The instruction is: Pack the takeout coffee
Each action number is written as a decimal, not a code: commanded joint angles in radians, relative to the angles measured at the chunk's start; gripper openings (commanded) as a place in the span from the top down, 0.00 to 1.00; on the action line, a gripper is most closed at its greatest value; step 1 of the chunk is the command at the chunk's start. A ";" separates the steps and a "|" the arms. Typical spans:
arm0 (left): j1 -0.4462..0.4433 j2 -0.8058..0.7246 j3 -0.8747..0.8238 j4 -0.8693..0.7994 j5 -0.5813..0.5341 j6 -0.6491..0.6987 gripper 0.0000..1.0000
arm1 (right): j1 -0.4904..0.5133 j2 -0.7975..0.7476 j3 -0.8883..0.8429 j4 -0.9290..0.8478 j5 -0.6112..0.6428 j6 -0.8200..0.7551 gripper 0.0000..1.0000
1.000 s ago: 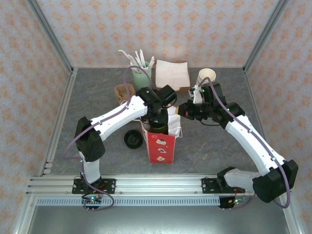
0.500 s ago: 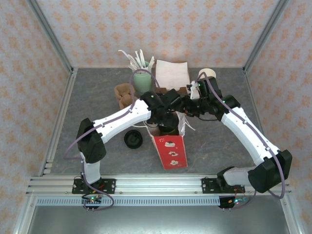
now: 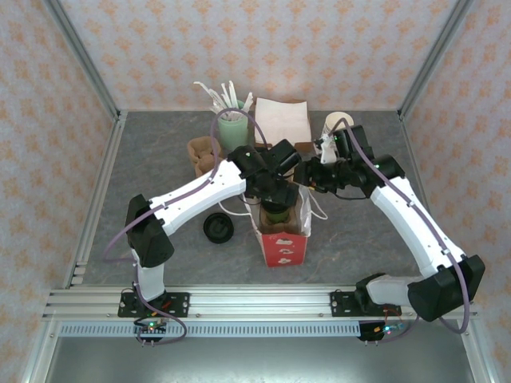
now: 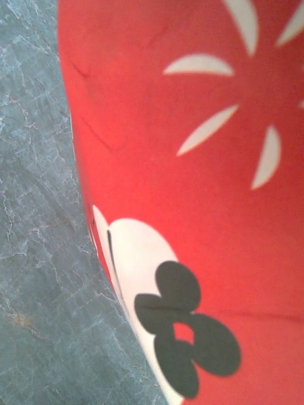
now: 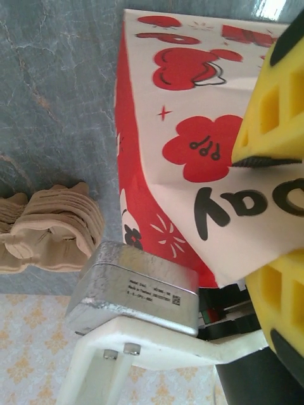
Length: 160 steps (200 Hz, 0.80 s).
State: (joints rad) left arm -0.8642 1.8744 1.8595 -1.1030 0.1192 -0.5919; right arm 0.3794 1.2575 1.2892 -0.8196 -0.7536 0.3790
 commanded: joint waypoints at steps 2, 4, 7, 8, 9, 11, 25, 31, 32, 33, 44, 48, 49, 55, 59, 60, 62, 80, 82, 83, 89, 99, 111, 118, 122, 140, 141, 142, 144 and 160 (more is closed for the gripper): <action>-0.004 0.001 0.032 -0.006 -0.024 0.026 0.12 | -0.004 -0.033 -0.010 -0.022 0.007 -0.021 0.72; -0.005 0.000 0.033 -0.007 -0.023 0.026 0.12 | -0.004 -0.033 -0.011 -0.021 0.009 -0.019 0.72; -0.004 -0.001 0.033 -0.007 -0.022 0.027 0.12 | -0.004 -0.032 -0.011 -0.019 0.011 -0.020 0.72; -0.005 -0.002 0.033 -0.008 -0.022 0.025 0.12 | -0.004 -0.032 -0.012 -0.018 0.011 -0.019 0.73; -0.004 -0.003 0.034 -0.009 -0.023 0.026 0.12 | -0.004 -0.033 -0.013 -0.017 0.011 -0.018 0.73; -0.004 -0.003 0.035 -0.009 -0.022 0.025 0.12 | -0.004 -0.033 -0.013 -0.015 0.011 -0.017 0.73; -0.006 -0.007 0.039 -0.011 -0.024 0.027 0.12 | -0.004 -0.031 -0.015 -0.002 0.010 -0.015 0.73; -0.006 -0.008 0.038 -0.011 -0.025 0.028 0.13 | -0.004 -0.029 -0.013 0.001 0.011 -0.015 0.73; -0.006 -0.008 0.039 -0.011 -0.025 0.028 0.14 | -0.005 -0.029 -0.012 0.002 0.011 -0.015 0.73; -0.006 -0.009 0.039 -0.011 -0.026 0.027 0.14 | -0.005 -0.030 -0.012 0.002 0.010 -0.015 0.73; -0.005 -0.009 0.038 -0.009 -0.022 0.027 0.17 | -0.007 -0.024 -0.012 0.009 0.013 -0.011 0.72; -0.006 -0.008 0.040 -0.007 -0.019 0.027 0.18 | -0.007 -0.022 -0.012 0.012 0.013 -0.010 0.72; -0.006 -0.008 0.040 -0.006 -0.019 0.026 0.18 | -0.007 -0.022 -0.013 0.012 0.013 -0.010 0.72; -0.006 -0.007 0.041 -0.004 -0.017 0.025 0.20 | -0.008 -0.019 -0.011 0.014 0.014 -0.005 0.72; -0.006 -0.006 0.041 -0.003 -0.015 0.024 0.23 | -0.008 -0.017 -0.014 0.017 0.014 -0.004 0.72; -0.006 -0.005 0.041 -0.003 -0.014 0.025 0.24 | -0.008 -0.018 -0.014 0.017 0.013 -0.003 0.72; -0.006 -0.005 0.041 -0.001 -0.012 0.025 0.25 | -0.009 -0.018 -0.015 0.019 0.014 -0.001 0.72; -0.011 0.006 0.044 0.003 -0.002 0.026 0.31 | -0.008 -0.017 -0.018 0.028 0.015 0.003 0.72; -0.012 0.005 0.045 0.001 -0.002 0.027 0.31 | -0.008 -0.015 -0.019 0.029 0.016 0.004 0.71; -0.013 0.007 0.045 0.001 -0.002 0.026 0.31 | -0.009 -0.015 -0.019 0.029 0.016 0.003 0.71; -0.017 0.008 0.047 0.000 -0.002 0.028 0.31 | -0.011 -0.013 -0.016 0.028 0.016 0.004 0.71; -0.024 0.006 0.047 0.008 0.006 0.037 0.32 | -0.012 -0.010 -0.013 0.026 0.019 0.004 0.70; -0.034 0.000 0.045 0.014 0.013 0.051 0.32 | -0.015 -0.004 -0.010 0.025 0.018 0.006 0.69; -0.036 -0.005 0.042 0.014 0.012 0.052 0.32 | -0.015 -0.001 -0.010 0.026 0.017 0.007 0.69; -0.036 -0.007 0.039 0.015 0.016 0.052 0.31 | -0.016 -0.001 -0.009 0.028 0.018 0.007 0.68; -0.036 -0.029 0.029 0.032 0.017 0.052 0.29 | -0.018 0.001 -0.007 0.036 0.021 0.009 0.67; -0.036 -0.030 0.029 0.033 0.017 0.052 0.29 | -0.017 0.001 -0.007 0.036 0.021 0.008 0.67; -0.036 -0.032 0.030 0.033 0.017 0.052 0.28 | -0.019 0.002 -0.007 0.036 0.022 0.009 0.68; -0.036 -0.034 0.031 0.035 0.018 0.052 0.28 | -0.020 0.001 -0.006 0.038 0.021 0.009 0.67; -0.035 -0.038 0.050 0.036 0.021 0.088 0.23 | -0.026 0.005 -0.003 0.039 0.025 0.009 0.67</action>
State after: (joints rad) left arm -0.8970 1.8744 1.8736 -1.0927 0.1287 -0.5476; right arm 0.3653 1.2552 1.2819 -0.8146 -0.7475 0.3813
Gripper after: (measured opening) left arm 0.745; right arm 0.327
